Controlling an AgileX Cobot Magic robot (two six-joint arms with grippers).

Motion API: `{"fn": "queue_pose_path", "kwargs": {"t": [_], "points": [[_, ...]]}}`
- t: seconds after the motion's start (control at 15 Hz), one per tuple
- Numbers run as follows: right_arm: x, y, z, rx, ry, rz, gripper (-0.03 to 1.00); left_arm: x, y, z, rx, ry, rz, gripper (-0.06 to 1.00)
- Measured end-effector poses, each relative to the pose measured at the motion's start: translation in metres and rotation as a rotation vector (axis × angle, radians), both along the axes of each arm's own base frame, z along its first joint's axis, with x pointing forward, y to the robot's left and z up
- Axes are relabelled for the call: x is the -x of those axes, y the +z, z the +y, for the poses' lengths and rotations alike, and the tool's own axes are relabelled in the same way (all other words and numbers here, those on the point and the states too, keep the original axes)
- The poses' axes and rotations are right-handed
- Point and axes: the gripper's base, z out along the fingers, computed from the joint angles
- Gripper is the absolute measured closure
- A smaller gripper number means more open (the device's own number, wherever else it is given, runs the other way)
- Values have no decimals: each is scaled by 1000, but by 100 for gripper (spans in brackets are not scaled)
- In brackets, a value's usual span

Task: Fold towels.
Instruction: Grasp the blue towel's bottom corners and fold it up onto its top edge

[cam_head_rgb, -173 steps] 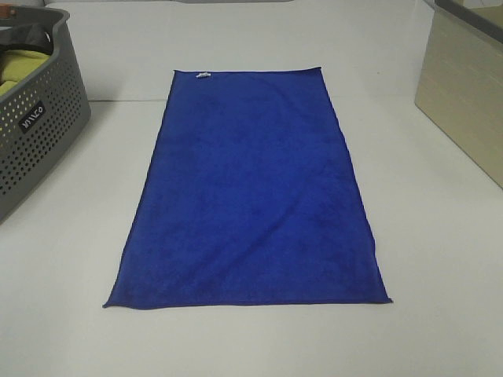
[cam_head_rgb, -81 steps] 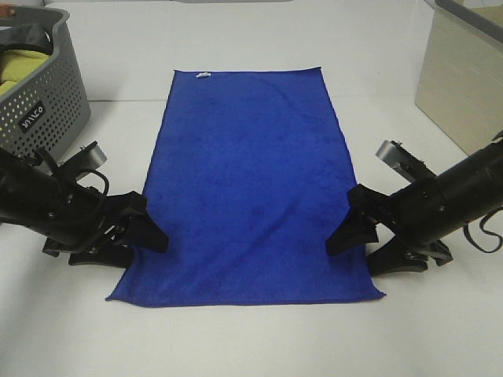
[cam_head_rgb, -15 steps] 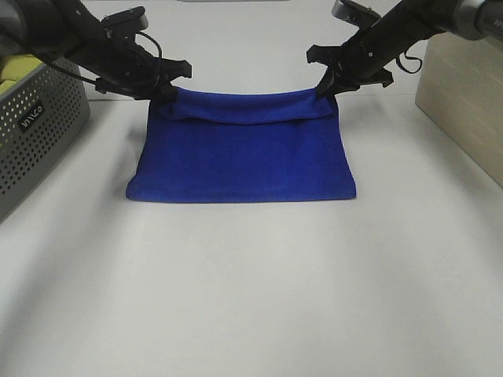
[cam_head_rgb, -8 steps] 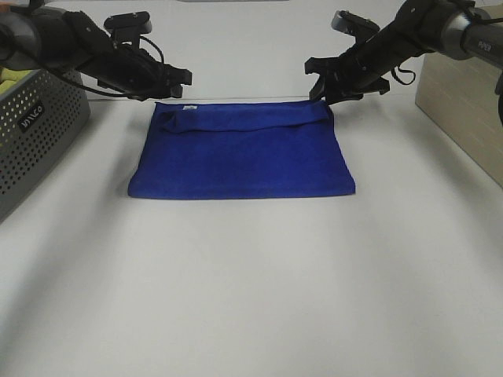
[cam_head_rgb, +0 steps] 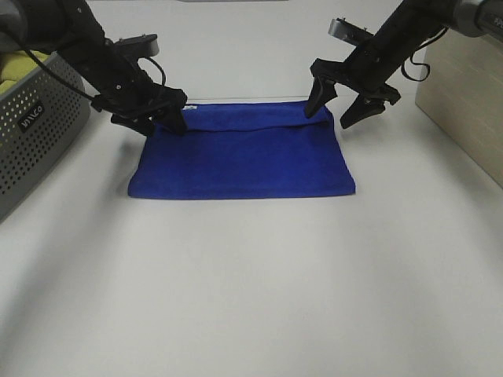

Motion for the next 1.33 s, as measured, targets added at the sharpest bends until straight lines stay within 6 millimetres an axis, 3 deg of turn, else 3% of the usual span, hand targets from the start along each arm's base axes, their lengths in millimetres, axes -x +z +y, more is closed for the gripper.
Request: {"fn": "queue_pose_path", "kwargs": {"t": [0.33,0.73,1.13,1.33], "points": [[8,-9,-11,109,-82,84,27,22,7,5,12,40,124,31],[36,-6,-35,54,-45,168,27,58,-12,25,-7,184,184,31],[51,-47,-30,-18,-39,265,28,56,-37,27,22,264,196,31],[50,-58,-23,-108,-57,289,28,54,-40,7,53,228,169,31]]}}
